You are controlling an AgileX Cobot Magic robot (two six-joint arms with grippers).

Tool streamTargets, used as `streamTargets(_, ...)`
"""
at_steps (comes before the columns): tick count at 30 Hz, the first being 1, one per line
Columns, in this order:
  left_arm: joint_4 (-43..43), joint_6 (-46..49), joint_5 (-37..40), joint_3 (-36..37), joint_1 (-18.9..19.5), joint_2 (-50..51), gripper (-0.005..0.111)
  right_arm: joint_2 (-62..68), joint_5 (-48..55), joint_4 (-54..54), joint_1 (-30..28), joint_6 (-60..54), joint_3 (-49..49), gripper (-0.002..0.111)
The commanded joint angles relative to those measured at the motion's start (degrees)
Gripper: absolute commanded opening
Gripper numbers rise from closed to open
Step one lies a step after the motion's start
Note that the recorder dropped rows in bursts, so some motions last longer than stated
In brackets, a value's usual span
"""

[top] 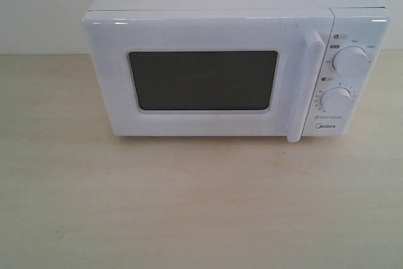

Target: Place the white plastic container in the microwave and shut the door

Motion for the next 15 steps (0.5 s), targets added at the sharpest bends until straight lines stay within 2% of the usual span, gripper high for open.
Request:
streamTargets(1,-0.48,-0.5,0.0,0.21,0.21,-0.48,0.004,-0.27,-0.25,-0.35,-0.2,0.36,0.18,0.0)
streamTargets(15,-0.48,-0.5,0.0,0.21,0.21,-0.48,0.004,-0.27,-0.25,0.53,-0.2,0.36,0.18,0.0)
